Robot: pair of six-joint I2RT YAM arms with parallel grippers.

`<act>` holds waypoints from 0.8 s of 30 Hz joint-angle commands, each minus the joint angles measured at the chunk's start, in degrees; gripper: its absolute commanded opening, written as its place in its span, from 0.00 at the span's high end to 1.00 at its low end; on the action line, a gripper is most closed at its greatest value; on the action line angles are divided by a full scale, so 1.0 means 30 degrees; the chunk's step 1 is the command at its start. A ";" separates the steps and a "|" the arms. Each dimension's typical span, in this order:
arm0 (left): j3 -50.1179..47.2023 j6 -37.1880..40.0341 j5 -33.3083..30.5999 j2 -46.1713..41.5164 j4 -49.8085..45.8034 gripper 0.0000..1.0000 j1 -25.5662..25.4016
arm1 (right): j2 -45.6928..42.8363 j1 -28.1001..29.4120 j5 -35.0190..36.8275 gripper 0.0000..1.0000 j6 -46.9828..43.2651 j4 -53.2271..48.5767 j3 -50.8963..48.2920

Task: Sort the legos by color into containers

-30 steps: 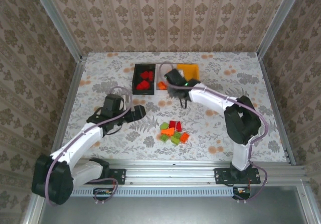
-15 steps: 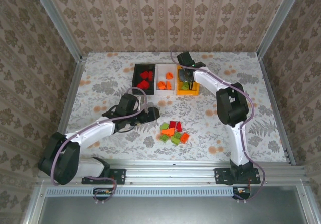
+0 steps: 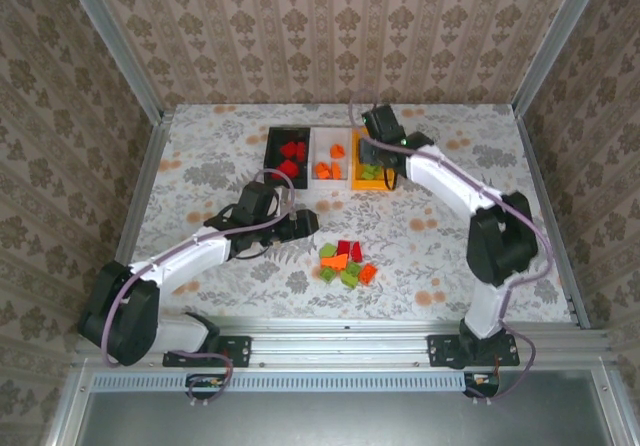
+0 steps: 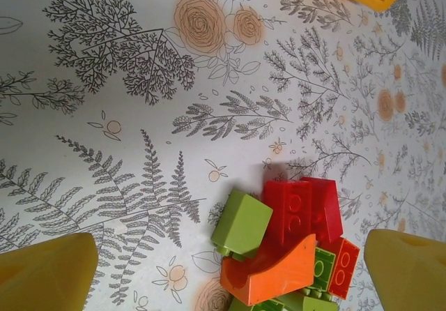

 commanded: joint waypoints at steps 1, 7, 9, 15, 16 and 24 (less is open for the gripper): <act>0.1409 0.1561 -0.0976 0.0392 -0.1467 0.02 -0.1375 | -0.2414 0.1089 -0.0067 0.52 0.1483 0.0921 -0.4293; 0.1030 0.1359 -0.2790 0.0303 -0.1496 0.05 -0.1431 | -0.4884 0.3782 -0.1647 0.58 0.3960 0.0666 -0.9190; 0.0650 0.0982 -0.2847 0.0039 -0.1479 0.03 -0.0535 | -0.5128 0.4702 -0.2213 0.55 0.4639 0.0721 -0.9996; -0.0010 0.0607 -0.2324 -0.0784 -0.2338 0.02 0.2283 | -0.5558 0.5699 -0.3987 0.53 0.5962 0.1655 -1.1558; -0.0080 0.0712 -0.2381 -0.1068 -0.2583 0.01 0.2514 | -0.5531 0.5777 -0.4034 0.53 0.6051 0.1793 -1.1715; -0.0809 0.0949 -0.2196 -0.2580 -0.3169 0.00 0.3880 | -0.4075 0.5788 -0.3716 0.56 0.5900 0.2031 -1.1505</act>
